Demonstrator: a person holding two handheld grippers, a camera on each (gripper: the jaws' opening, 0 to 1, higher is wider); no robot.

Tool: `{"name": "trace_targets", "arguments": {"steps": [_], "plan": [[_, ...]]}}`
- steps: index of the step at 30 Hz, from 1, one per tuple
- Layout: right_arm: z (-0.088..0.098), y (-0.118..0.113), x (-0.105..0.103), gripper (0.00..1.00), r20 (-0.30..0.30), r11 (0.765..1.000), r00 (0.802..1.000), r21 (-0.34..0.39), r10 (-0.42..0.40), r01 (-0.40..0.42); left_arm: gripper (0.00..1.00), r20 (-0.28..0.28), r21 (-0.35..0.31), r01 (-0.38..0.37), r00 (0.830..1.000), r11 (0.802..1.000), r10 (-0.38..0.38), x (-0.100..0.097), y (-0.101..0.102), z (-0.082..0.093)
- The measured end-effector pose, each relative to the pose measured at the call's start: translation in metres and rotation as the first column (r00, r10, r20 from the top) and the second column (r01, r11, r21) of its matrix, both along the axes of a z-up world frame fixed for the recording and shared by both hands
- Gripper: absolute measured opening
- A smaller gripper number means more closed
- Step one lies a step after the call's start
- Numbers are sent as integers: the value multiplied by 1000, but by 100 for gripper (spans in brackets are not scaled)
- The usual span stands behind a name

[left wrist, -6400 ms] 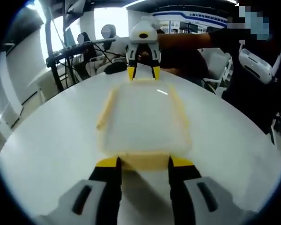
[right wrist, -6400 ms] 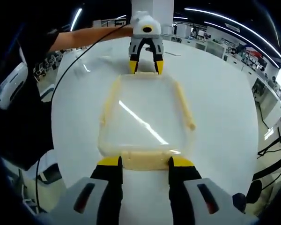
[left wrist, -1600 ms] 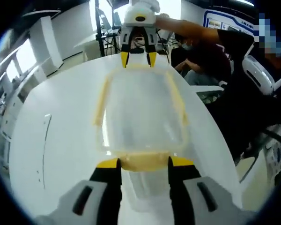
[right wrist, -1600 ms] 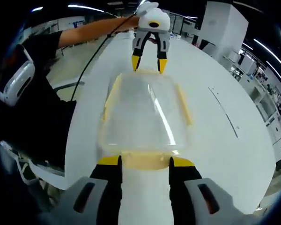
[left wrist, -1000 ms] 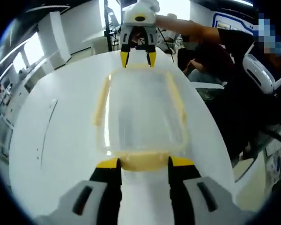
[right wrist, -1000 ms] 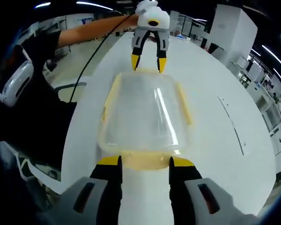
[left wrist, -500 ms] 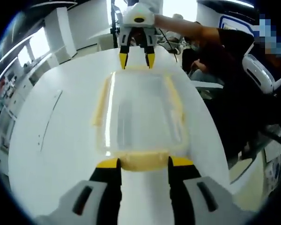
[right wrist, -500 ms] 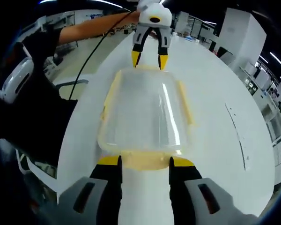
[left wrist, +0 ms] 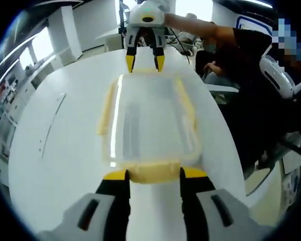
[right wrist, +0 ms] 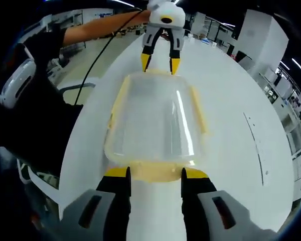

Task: Snap each plastic latch of the storage box into its locked position after aligning the lid with the box until every specified latch is closed and the lid sits flush.

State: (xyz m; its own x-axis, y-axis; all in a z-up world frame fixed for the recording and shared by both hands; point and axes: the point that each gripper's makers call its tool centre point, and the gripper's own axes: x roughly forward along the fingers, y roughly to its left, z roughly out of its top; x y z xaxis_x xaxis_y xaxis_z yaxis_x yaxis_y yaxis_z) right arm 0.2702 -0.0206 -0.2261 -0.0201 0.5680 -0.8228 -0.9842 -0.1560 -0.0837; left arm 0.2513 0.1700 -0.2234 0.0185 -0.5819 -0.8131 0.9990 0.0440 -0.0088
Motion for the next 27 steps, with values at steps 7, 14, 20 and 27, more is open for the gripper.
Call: {"name": "trace_targets", "arguments": {"steps": [7,14,20,27], "plan": [[-5,2,-3,37,-3,1000,1000,-2,1,-1,37,8,-22,-2,1000,1000,2,-4,3,-3],[-5,6,-5,37,-1,1000,1000,0,-2,2,37,1,-12,-9,1000,1000,9,-6,6,-2],[-5,8,-5,37,-2,1000,1000,-12,-1,0,37,6,-27,-19,1000,999,19,-6,8,-2],[-5,9,-6,38,-19,1000,1000,-9,-13,12,38,21,-44,-10,1000,999,11,-5,9,-3]]}}
